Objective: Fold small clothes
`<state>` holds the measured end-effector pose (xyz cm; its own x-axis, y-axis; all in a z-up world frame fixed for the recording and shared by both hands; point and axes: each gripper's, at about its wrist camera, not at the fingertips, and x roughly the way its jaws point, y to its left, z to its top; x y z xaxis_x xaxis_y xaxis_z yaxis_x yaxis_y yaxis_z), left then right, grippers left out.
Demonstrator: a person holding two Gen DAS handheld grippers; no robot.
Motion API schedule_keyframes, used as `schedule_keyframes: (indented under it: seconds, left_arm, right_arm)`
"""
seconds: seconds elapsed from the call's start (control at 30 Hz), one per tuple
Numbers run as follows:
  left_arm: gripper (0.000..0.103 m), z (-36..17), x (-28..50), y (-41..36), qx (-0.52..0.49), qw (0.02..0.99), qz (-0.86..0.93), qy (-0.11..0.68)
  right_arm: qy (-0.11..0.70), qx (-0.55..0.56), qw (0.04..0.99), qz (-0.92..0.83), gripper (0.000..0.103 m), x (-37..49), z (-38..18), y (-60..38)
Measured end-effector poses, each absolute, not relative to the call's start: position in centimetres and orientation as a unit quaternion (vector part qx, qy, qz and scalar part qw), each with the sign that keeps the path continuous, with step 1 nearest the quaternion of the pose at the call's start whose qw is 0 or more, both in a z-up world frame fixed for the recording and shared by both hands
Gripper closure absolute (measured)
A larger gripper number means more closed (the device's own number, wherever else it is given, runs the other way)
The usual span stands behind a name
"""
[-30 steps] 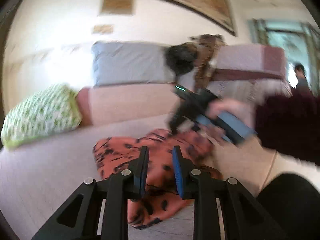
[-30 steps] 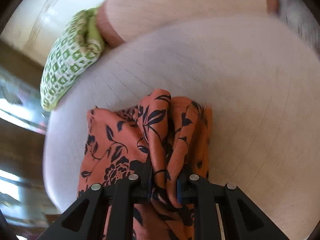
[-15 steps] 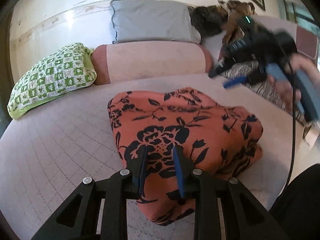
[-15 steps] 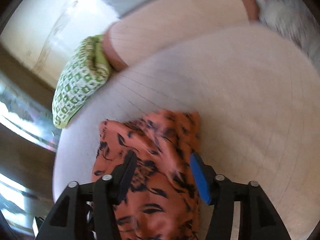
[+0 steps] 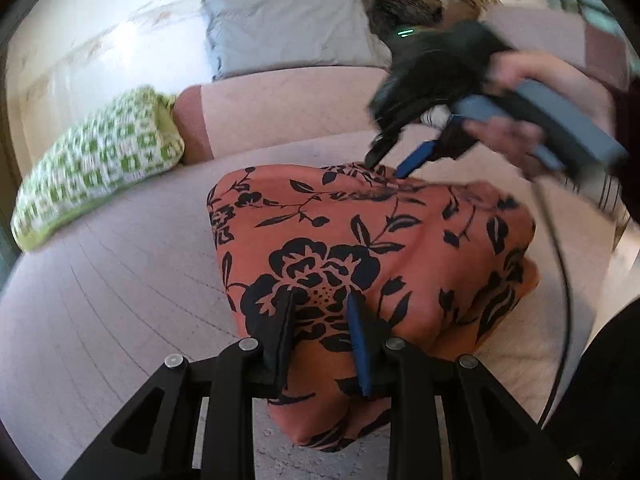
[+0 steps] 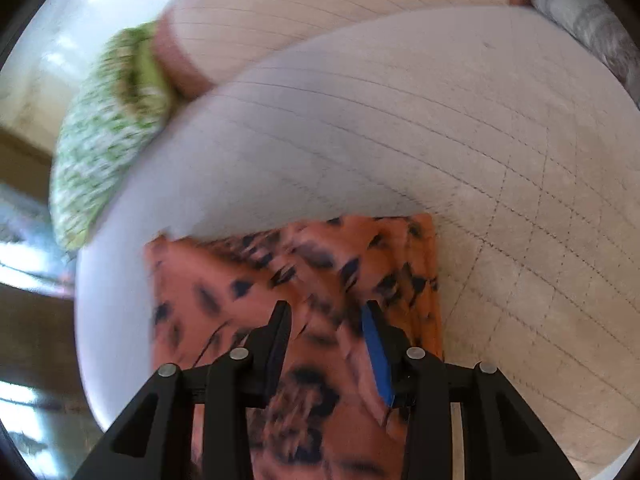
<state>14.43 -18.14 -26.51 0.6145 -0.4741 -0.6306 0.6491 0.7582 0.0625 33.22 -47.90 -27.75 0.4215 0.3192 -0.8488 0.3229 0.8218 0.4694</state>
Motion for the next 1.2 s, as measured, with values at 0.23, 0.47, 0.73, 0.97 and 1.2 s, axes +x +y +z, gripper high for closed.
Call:
schedule_keyframes:
  seconds: [0.23, 0.47, 0.73, 0.97, 1.2]
  left_arm:
    - [0.059, -25.9, 15.6, -16.6, 0.077, 0.885, -0.314, 0.335]
    - [0.045, -26.3, 17.4, -14.7, 0.011, 0.878, -0.299, 0.372]
    - [0.045, -26.0, 17.3, -14.5, 0.019, 0.888, -0.279, 0.366]
    - [0.045, -25.8, 17.4, -14.7, 0.024, 0.891, -0.268, 0.366]
    - [0.043, -25.9, 17.4, -14.8, 0.029, 0.893, -0.26, 0.366]
  right_arm:
    - [0.523, 0.245, 0.815, 0.046, 0.062, 23.9, -25.0, -45.7]
    - [0.492, 0.225, 0.84, 0.049, 0.062, 18.1, -29.8, -44.0]
    - [0.47, 0.213, 0.856, 0.03, 0.062, 17.0, -29.7, -43.2]
    - [0.443, 0.237, 0.864, 0.017, 0.063, 14.8, -25.9, -43.7]
    - [0.483, 0.207, 0.85, 0.012, 0.062, 15.6, -29.4, -43.0]
